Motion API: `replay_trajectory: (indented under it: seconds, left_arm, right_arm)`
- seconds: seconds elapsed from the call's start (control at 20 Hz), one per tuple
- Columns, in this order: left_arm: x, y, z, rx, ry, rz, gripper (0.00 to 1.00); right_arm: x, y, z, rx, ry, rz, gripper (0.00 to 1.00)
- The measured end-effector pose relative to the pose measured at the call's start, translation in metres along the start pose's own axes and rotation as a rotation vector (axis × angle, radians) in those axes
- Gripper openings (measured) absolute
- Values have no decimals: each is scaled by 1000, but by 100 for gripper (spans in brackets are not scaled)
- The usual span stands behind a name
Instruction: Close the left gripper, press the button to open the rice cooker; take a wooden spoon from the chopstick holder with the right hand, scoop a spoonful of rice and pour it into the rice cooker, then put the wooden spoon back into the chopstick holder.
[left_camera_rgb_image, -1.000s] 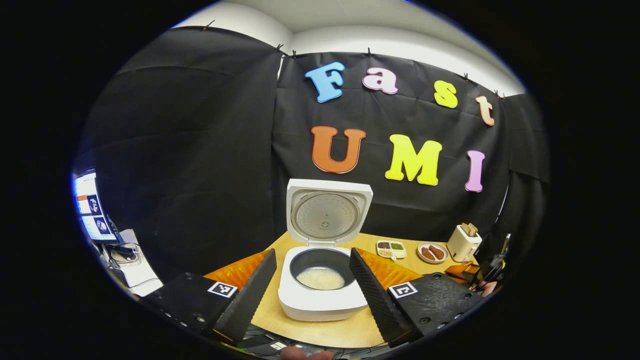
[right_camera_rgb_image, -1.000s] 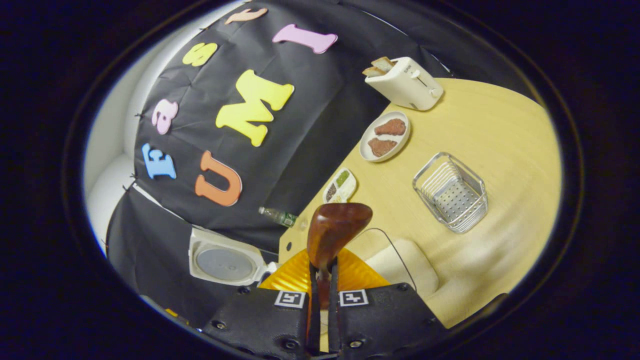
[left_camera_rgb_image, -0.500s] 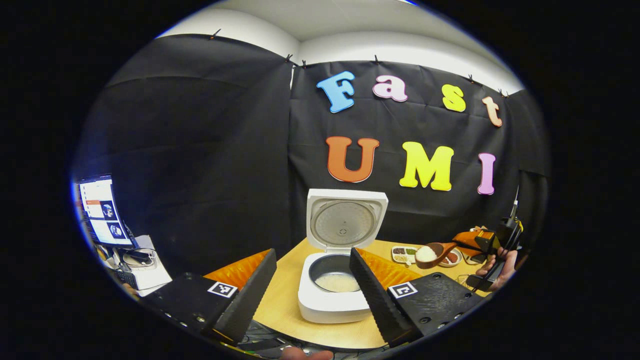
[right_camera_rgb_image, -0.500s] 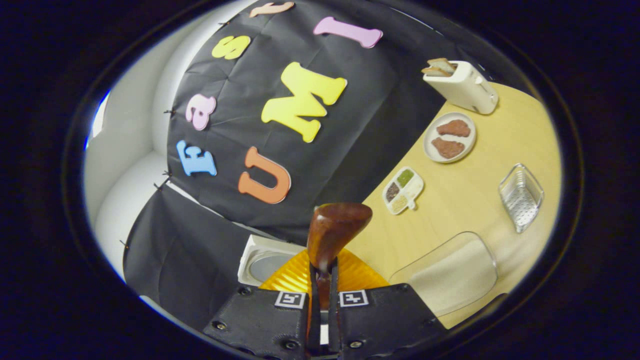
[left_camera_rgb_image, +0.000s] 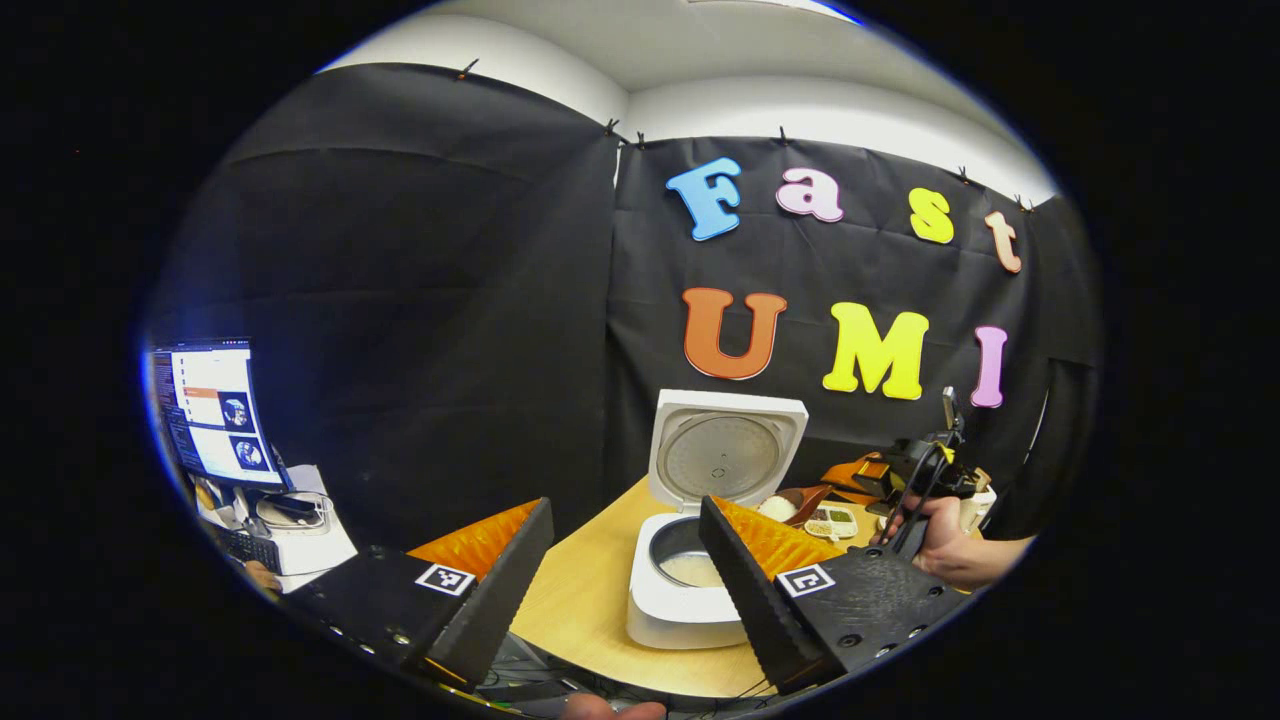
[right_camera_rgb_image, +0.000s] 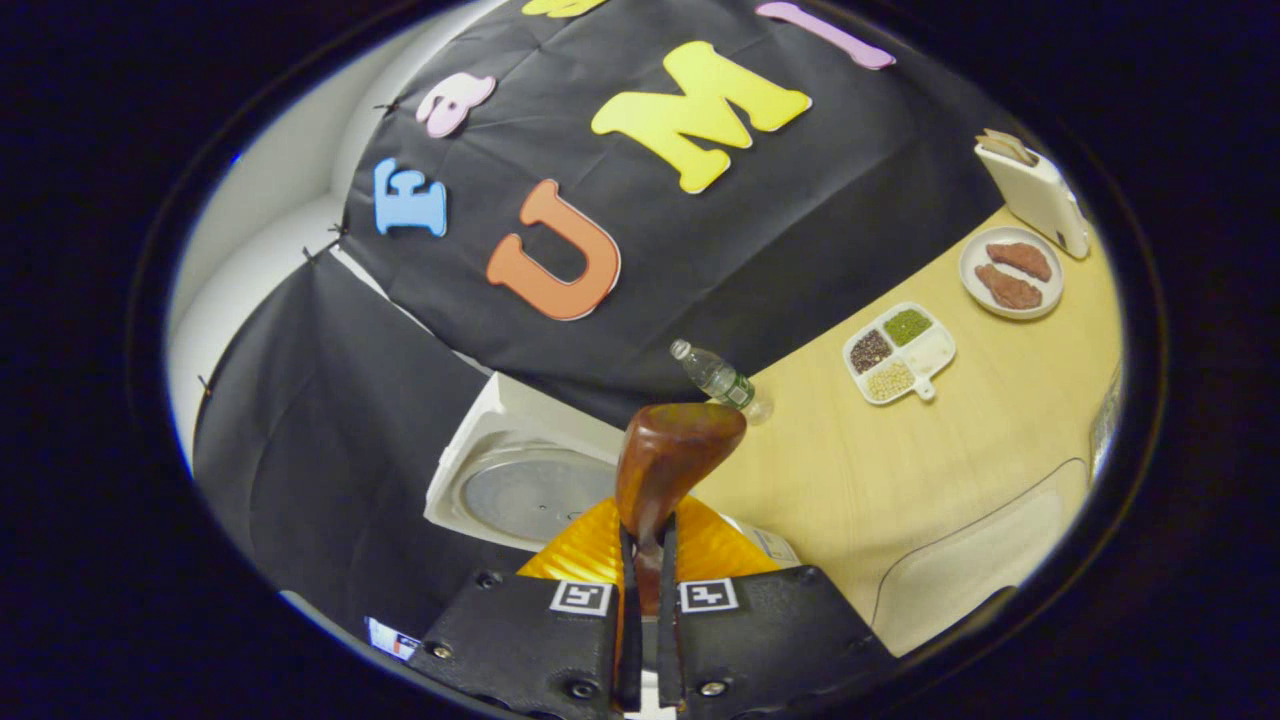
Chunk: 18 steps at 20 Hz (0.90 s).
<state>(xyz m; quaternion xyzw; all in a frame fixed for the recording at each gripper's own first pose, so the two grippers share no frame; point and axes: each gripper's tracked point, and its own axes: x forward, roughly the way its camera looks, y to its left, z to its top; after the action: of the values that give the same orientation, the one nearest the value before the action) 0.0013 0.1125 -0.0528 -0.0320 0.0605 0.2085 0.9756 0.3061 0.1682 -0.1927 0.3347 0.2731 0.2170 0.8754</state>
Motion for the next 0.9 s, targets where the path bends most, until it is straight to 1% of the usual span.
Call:
replay_trajectory:
  seconds: [0.1, 0.3, 0.5, 0.75, 0.9]
  left_arm:
    - [-1, 9, -2, -11, 6, 17, 94]
    - [-2, 22, -5, -28, 11, 52, 94]
    - [5, 30, -5, -45, 10, 72, 94]
    - [7, 34, -7, -53, 11, 72, 94]
    - [10, 29, -6, -64, 11, 66, 94]
  right_arm:
    - [14, 7, -7, -90, 9, -18, 12]
    - [26, 20, -12, -279, -9, -53, 11]
    - [35, 34, -16, -466, -30, -66, 11]
    - [32, 49, -23, -718, -45, -52, 11]
    - [27, 61, -24, -873, -74, -18, 11]
